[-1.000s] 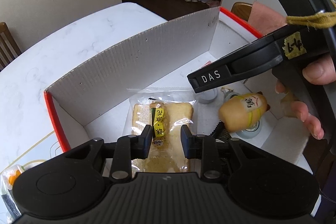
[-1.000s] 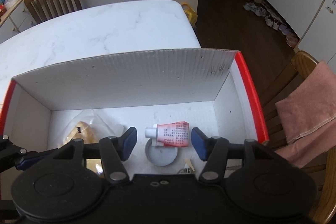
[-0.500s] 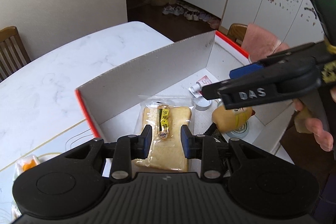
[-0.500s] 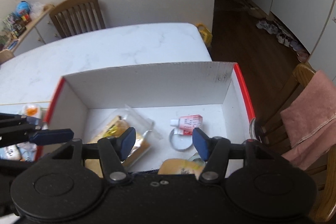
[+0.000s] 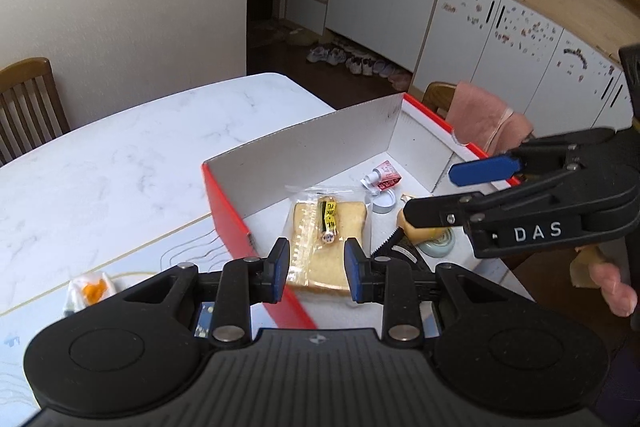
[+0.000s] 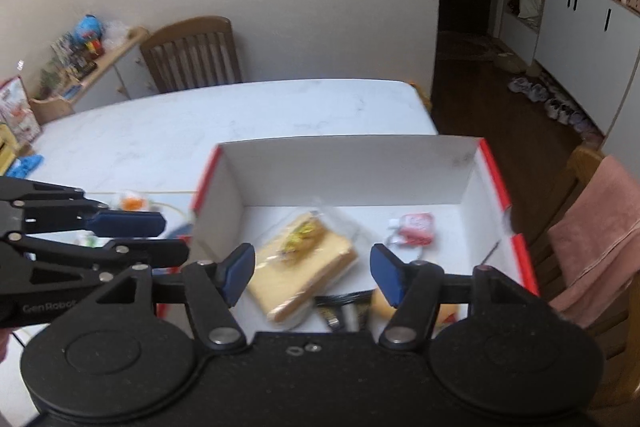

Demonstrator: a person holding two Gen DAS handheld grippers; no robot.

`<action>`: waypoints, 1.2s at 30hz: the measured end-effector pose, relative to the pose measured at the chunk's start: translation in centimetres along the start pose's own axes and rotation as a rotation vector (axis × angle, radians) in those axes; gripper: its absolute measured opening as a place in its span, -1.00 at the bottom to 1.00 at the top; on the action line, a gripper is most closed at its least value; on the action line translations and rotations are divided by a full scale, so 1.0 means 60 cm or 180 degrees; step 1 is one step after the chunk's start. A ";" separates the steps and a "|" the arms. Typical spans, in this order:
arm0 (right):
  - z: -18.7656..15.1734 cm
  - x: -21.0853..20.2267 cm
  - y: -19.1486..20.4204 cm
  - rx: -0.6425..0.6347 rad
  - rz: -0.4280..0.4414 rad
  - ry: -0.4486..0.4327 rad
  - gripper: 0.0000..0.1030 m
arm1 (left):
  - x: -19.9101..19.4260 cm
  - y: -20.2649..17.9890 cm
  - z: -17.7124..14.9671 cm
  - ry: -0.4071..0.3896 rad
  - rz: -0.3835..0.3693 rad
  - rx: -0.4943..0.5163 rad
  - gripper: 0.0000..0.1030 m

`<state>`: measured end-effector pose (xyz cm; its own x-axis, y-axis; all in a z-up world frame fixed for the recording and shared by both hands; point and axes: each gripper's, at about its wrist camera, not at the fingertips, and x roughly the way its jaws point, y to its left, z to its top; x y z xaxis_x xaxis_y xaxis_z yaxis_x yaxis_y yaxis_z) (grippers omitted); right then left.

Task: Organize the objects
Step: 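Open both tools to release the snack stick and tube in the box, then withdraw both tools from the box back over the table items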

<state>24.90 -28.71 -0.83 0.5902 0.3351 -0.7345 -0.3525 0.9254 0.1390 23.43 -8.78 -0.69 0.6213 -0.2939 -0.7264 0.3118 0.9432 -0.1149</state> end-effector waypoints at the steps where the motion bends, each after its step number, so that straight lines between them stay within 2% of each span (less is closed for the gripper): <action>1: -0.003 -0.005 0.010 -0.0013 0.0015 -0.0032 0.30 | -0.009 0.005 -0.005 -0.0013 -0.0022 -0.0021 -0.46; 2: -0.006 -0.011 0.020 -0.0025 0.0031 -0.0060 0.33 | -0.017 0.011 -0.010 -0.0028 -0.0036 -0.0032 -0.38; 4: -0.011 -0.019 0.040 -0.0046 0.0059 -0.0097 0.38 | -0.036 0.023 -0.022 -0.0078 -0.0039 -0.0063 -0.04; 5: -0.014 -0.022 0.051 -0.0065 0.0074 -0.0111 0.42 | -0.047 0.030 -0.028 -0.0125 -0.0040 -0.0077 0.23; 6: -0.018 -0.025 0.061 -0.0089 0.0083 -0.0126 0.44 | -0.057 0.036 -0.033 -0.0169 -0.0025 -0.0085 0.31; 11: -0.030 -0.036 0.114 -0.0127 0.0137 -0.0194 0.63 | -0.096 0.075 -0.062 -0.0227 -0.0002 -0.0124 0.32; 18: -0.044 -0.039 0.183 -0.0172 0.0235 -0.0266 0.96 | -0.152 0.141 -0.106 -0.0335 0.0219 -0.0156 0.60; 23: -0.058 -0.020 0.234 -0.0150 0.0288 -0.0215 0.97 | -0.182 0.196 -0.143 -0.0351 0.0418 -0.0226 0.63; 30: -0.079 0.013 0.315 -0.0372 0.0304 -0.0121 0.99 | -0.194 0.267 -0.205 -0.0237 0.0584 -0.0358 0.70; 31: -0.081 0.018 0.324 -0.0401 0.0306 -0.0089 0.99 | -0.194 0.278 -0.213 -0.0199 0.0598 -0.0383 0.73; 33: -0.087 0.028 0.342 -0.0458 0.0277 -0.0038 0.99 | -0.192 0.298 -0.227 -0.0141 0.0625 -0.0448 0.95; 36: -0.093 0.043 0.366 -0.0586 0.0208 -0.0008 0.99 | -0.188 0.325 -0.243 -0.0118 0.0583 -0.0499 0.98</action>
<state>14.63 -8.50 -3.41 0.5633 0.3941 -0.7262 -0.5170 0.8537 0.0623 12.01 15.17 -4.61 0.6841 -0.1184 -0.7197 0.0779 0.9929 -0.0894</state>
